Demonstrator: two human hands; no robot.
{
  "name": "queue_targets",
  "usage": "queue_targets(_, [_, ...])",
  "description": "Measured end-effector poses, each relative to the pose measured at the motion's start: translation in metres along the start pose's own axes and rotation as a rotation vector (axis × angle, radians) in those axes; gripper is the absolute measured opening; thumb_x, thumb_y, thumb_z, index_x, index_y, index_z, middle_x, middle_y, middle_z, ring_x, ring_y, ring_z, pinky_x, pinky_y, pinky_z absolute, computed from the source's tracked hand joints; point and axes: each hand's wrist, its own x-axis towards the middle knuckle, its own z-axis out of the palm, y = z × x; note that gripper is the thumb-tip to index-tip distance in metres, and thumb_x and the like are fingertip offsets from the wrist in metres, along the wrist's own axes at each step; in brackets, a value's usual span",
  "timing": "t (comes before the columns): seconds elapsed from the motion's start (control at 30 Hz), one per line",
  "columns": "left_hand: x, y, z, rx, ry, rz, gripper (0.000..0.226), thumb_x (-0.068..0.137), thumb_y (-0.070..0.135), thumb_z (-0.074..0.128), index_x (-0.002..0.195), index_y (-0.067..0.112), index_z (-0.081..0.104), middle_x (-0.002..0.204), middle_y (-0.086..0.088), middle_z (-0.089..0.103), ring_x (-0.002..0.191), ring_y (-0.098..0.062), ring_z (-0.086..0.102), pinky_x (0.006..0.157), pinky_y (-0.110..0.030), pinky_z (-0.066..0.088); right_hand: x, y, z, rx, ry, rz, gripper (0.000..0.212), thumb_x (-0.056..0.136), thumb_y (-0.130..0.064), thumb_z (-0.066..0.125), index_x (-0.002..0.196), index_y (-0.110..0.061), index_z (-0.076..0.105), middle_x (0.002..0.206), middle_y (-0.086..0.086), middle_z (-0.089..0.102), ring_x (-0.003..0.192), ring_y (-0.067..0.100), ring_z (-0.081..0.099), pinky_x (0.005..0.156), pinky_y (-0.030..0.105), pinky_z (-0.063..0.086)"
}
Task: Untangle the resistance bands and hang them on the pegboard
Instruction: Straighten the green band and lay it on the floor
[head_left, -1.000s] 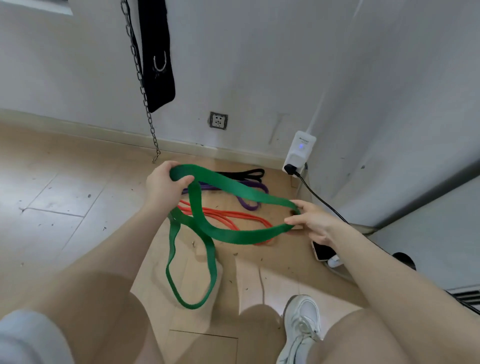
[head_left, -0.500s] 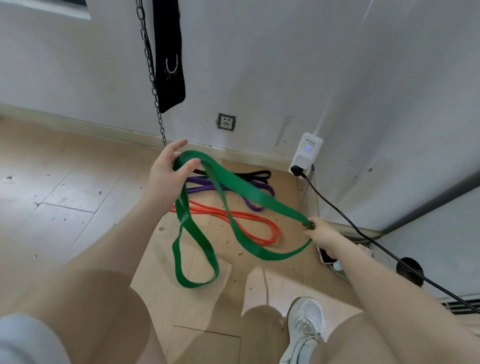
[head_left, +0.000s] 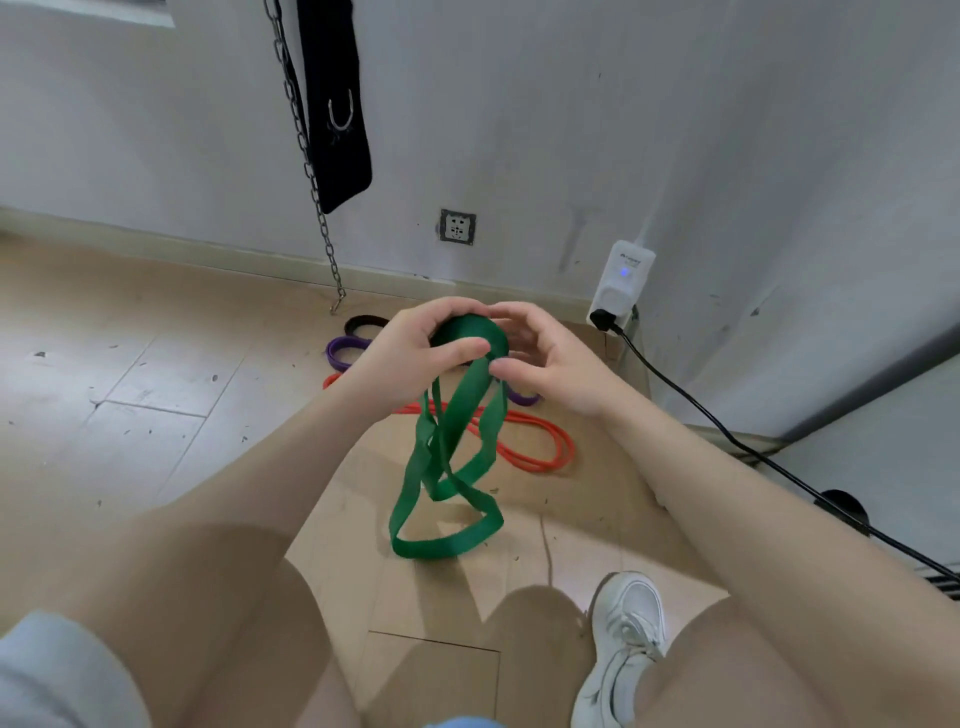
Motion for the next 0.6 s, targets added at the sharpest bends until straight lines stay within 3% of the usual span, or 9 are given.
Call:
queue_targets(0.13, [-0.004, 0.016, -0.011, 0.033, 0.053, 0.008, 0.030, 0.087, 0.015, 0.062, 0.111, 0.031, 0.054, 0.097, 0.015, 0.062, 0.087, 0.003, 0.061, 0.083, -0.020, 0.050, 0.011, -0.018, 0.008, -0.105, 0.056, -0.067, 0.042, 0.083, -0.017, 0.067, 0.112, -0.036, 0.043, 0.107, -0.009, 0.058, 0.107, 0.014, 0.059, 0.102, 0.039, 0.045])
queue_targets(0.27, [-0.010, 0.022, -0.028, -0.101, 0.029, -0.045, 0.054, 0.080, 0.008, 0.068, 0.123, 0.025, 0.040, 0.101, 0.000, 0.066, 0.093, -0.009, 0.066, 0.083, -0.024, 0.053, 0.015, -0.046, 0.003, -0.136, 0.094, -0.153, 0.036, 0.086, -0.017, 0.064, 0.114, -0.030, 0.045, 0.107, -0.010, 0.057, 0.107, 0.010, 0.057, 0.098, 0.030, 0.047])
queue_targets(0.37, [-0.023, 0.014, -0.030, -0.079, -0.036, -0.112, 0.053, 0.078, 0.001, 0.069, 0.120, 0.018, 0.042, 0.097, 0.000, 0.065, 0.090, -0.011, 0.067, 0.084, -0.032, 0.055, 0.011, -0.062, -0.002, -0.219, 0.121, -0.247, 0.023, 0.089, -0.016, 0.061, 0.106, -0.028, 0.053, 0.103, -0.018, 0.056, 0.106, 0.003, 0.053, 0.095, 0.019, 0.042])
queue_targets(0.47, [-0.032, 0.012, -0.024, -0.089, 0.096, -0.103, 0.041, 0.079, 0.002, 0.068, 0.112, 0.013, 0.048, 0.095, -0.002, 0.063, 0.090, -0.018, 0.066, 0.087, -0.040, 0.055, 0.005, -0.060, -0.006, -0.248, 0.162, -0.236, 0.018, 0.090, -0.016, 0.059, 0.106, -0.025, 0.055, 0.102, -0.017, 0.056, 0.100, 0.001, 0.053, 0.092, 0.017, 0.042])
queue_targets(0.6, [-0.029, 0.032, -0.025, -0.056, 0.264, 0.039, 0.041, 0.080, 0.006, 0.068, 0.118, 0.016, 0.057, 0.097, 0.010, 0.064, 0.090, -0.004, 0.063, 0.091, -0.032, 0.053, -0.002, -0.051, -0.015, -0.235, 0.250, -0.178, 0.013, 0.094, -0.020, 0.054, 0.104, -0.028, 0.053, 0.097, -0.020, 0.057, 0.093, -0.002, 0.054, 0.091, 0.029, 0.046])
